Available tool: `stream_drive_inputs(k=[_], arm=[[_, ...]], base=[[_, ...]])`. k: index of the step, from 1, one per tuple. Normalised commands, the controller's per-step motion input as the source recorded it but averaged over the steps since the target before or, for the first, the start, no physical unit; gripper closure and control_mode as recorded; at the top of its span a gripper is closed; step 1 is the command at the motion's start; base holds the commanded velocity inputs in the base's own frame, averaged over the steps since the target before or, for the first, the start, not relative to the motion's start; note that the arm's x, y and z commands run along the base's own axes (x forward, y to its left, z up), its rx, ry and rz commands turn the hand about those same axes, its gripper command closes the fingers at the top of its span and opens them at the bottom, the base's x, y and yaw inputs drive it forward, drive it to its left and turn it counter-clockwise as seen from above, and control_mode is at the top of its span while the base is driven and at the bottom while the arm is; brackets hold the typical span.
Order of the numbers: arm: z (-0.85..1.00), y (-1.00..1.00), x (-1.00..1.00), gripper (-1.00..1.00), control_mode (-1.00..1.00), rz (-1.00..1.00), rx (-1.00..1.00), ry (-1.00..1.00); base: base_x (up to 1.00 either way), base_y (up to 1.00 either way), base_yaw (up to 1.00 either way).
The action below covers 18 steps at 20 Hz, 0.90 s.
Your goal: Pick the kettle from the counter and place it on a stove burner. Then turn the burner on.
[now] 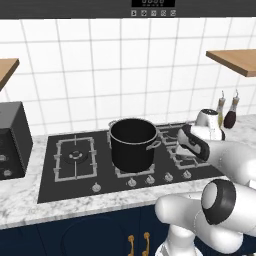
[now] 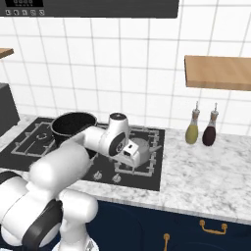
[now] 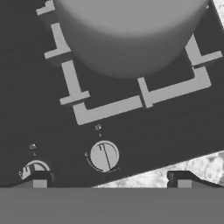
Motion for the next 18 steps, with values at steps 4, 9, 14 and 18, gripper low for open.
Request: stream_drive_inputs(k=[4,9,14,18], arm=[[-0.47,0.0,0.11,-1.0,-1.0,0.15,0.0,-0.11],[-0.44,0.0,0.1,-1.0,-1.0,0.11,-0.03,-0.02],[-0.32,0.0,0.0,-1.0,-1.0,0.1,0.0,0.0],[-0.22,0.0,0.0,-1.0,-1.0,0.11,0.0,0.0]], base=[[0.0,0.0,0.0],[0.0,0.0,0.0],[0.0,0.0,0.0],[0.0,0.0,0.0]])
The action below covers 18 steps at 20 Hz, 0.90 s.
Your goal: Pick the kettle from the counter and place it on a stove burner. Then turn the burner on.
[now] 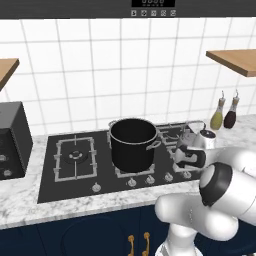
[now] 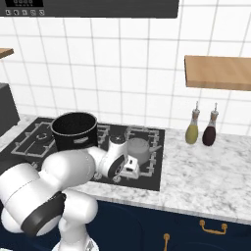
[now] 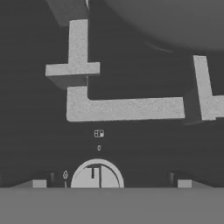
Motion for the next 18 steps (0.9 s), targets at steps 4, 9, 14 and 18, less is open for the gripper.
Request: stream_drive_inputs(k=[4,9,14,18], arm=[[-0.21,0.1,0.0,-1.0,-1.0,0.11,-0.01,0.0],[-0.02,0.0,0.0,-1.0,-1.0,0.01,0.0,-0.01],[0.0,0.2,0.0,-1.0,-1.0,0.0,0.0,0.0],[0.0,0.01,0.0,-1.0,-1.0,0.0,0.0,0.0]], base=[[0.0,0.0,0.0],[0.0,0.0,0.0],[0.0,0.0,0.0],[0.0,0.0,0.0]])
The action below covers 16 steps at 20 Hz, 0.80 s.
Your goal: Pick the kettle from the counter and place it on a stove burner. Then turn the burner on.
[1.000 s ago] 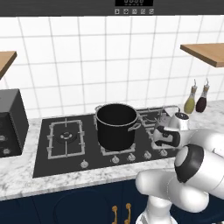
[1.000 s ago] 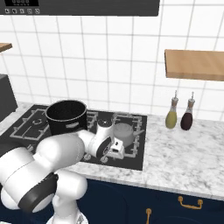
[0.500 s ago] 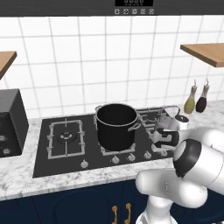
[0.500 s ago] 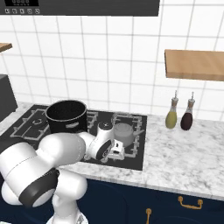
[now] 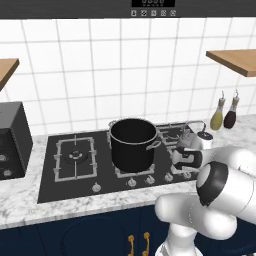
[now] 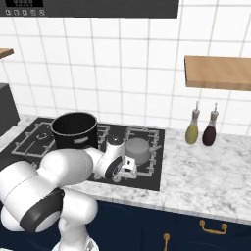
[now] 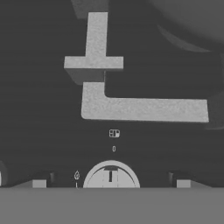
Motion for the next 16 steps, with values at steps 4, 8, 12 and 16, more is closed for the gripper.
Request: stream_drive_inputs(k=[4,8,12,16], arm=[[0.0,0.0,0.0,1.0,-1.0,0.0,0.0,0.0],[0.0,0.0,0.0,1.0,-1.0,0.0,0.0,0.0],[0.0,0.0,-0.01,1.0,-1.0,0.0,0.0,0.0],[0.0,0.0,-0.06,1.0,-1.0,0.09,0.0,0.0]], base=[[0.0,0.0,0.0],[0.0,0.0,0.0],[0.0,0.0,0.0],[0.0,0.0,0.0]])
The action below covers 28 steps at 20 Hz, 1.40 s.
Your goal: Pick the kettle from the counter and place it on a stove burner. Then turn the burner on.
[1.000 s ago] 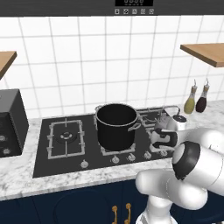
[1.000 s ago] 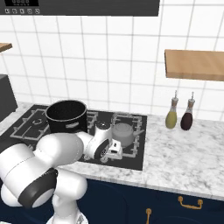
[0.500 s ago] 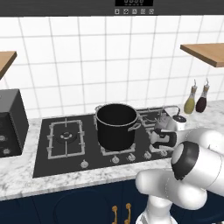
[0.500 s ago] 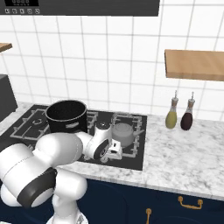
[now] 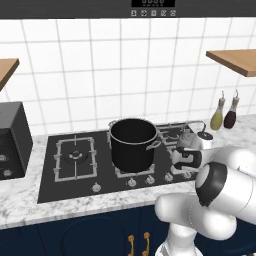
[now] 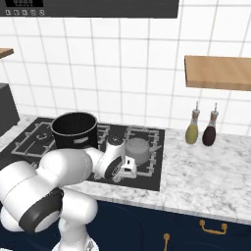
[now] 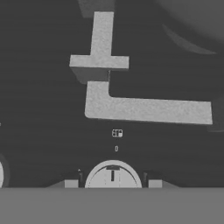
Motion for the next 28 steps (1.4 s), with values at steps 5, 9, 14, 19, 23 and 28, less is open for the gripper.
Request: stream_drive_inputs(k=[5,9,14,19,23,28], arm=[[0.0,0.0,-0.21,1.0,-1.0,0.29,-0.07,0.0],[0.0,0.0,-0.21,1.0,-1.0,0.34,-0.11,0.0],[0.0,0.0,-0.25,1.0,-1.0,0.35,-0.12,0.0],[0.0,0.0,-0.32,1.0,-1.0,0.37,-0.12,-0.01],[0.0,0.0,-0.31,1.0,-1.0,0.39,-0.11,-0.05],[0.0,0.0,-0.22,1.0,-1.0,0.41,-0.11,-0.06]], base=[[0.0,0.0,0.0],[0.0,0.0,0.0],[0.0,0.0,0.0],[0.0,0.0,0.0],[0.0,0.0,0.0],[0.0,0.0,0.0]])
